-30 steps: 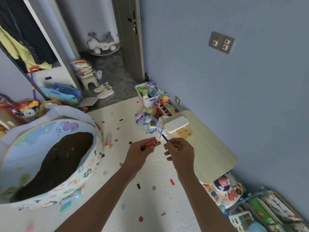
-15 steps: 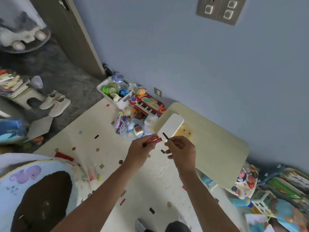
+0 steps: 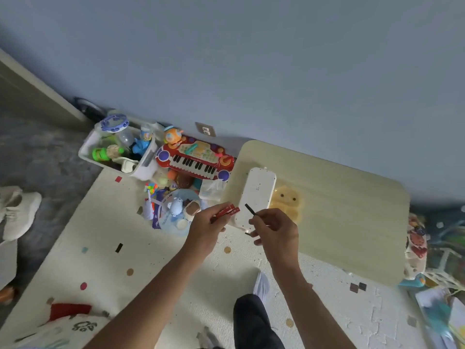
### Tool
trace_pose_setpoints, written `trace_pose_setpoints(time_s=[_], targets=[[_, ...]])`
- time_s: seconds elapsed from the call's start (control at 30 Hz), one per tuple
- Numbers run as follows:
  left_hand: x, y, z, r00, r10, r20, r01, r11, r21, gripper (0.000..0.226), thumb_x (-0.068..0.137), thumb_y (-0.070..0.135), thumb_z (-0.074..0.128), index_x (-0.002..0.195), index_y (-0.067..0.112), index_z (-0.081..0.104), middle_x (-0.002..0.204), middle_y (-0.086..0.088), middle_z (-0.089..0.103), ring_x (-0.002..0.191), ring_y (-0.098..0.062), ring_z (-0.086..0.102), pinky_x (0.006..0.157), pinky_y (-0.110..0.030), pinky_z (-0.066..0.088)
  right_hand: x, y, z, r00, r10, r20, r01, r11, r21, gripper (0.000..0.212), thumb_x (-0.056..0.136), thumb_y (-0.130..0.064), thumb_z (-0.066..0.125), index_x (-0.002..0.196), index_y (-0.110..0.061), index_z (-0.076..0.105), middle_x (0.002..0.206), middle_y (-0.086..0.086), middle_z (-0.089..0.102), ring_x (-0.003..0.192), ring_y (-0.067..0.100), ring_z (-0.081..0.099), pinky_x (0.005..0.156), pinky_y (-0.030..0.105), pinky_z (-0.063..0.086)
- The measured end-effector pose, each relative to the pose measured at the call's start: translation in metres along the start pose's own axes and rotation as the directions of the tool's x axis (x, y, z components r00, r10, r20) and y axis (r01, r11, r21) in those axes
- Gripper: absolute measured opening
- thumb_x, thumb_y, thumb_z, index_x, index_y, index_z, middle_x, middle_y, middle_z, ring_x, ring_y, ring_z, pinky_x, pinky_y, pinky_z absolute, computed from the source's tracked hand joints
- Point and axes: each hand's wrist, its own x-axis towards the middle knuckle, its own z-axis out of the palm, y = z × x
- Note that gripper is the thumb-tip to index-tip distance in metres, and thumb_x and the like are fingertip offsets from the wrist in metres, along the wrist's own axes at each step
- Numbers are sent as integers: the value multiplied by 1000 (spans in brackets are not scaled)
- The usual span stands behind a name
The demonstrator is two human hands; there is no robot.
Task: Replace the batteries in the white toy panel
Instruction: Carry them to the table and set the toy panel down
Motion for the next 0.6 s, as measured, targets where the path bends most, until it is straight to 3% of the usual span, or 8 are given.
trace_pose_setpoints(time_s=[0.1,0.17,0.27,0.37,0.47,0.6], targets=[[52,-37,7,999,9,46,-11,999,41,31,97,23,63,127,18,68,86,17,63,80,-4,61,77,-23,54,35,25,17,998,36,-54,-35,999,24,8,85,-5,71,89,-12,72,79,2,79,61,21,72,55,32,60],[87,-67,12,997,14,77,-21,997,80,36,96,24,64,130,15,67,95,12,70,86,1,62,81,-17,48,56,45,28,995,49,-85,-46,998,35,8,86,-5,71,89,-12,72,79,2,79,62,22,72,55,31,60],[138,-110,20,995,16,103,-31,989,147,38,97,21,63,133,14,63,120,3,69,108,-8,62,84,-8,43,84,77,43,990,56,-128,-49,997,61,8,86,-4,71,88,-12,72,78,2,79,61,20,71,54,30,58],[182,-147,29,992,45,122,-75,964,253,36,98,21,59,133,16,63,114,5,67,104,-9,61,74,2,40,107,105,57,984,67,-166,-52,995,90,10,87,-2,70,88,-12,72,78,1,79,58,17,71,53,30,58],[216,-176,38,979,100,177,-158,925,346,37,98,18,60,135,15,61,116,-4,69,101,-8,59,78,-1,39,124,125,66,979,64,-193,-39,990,134,11,86,-2,69,86,-12,72,77,3,79,57,16,70,52,29,56],[245,-194,47,955,164,248,-256,879,403,41,98,17,60,139,13,58,122,-9,65,114,-18,58,93,-18,37,137,141,73,973,45,-226,-5,985,175,10,87,-1,69,86,-11,71,77,4,79,56,16,69,50,27,55]])
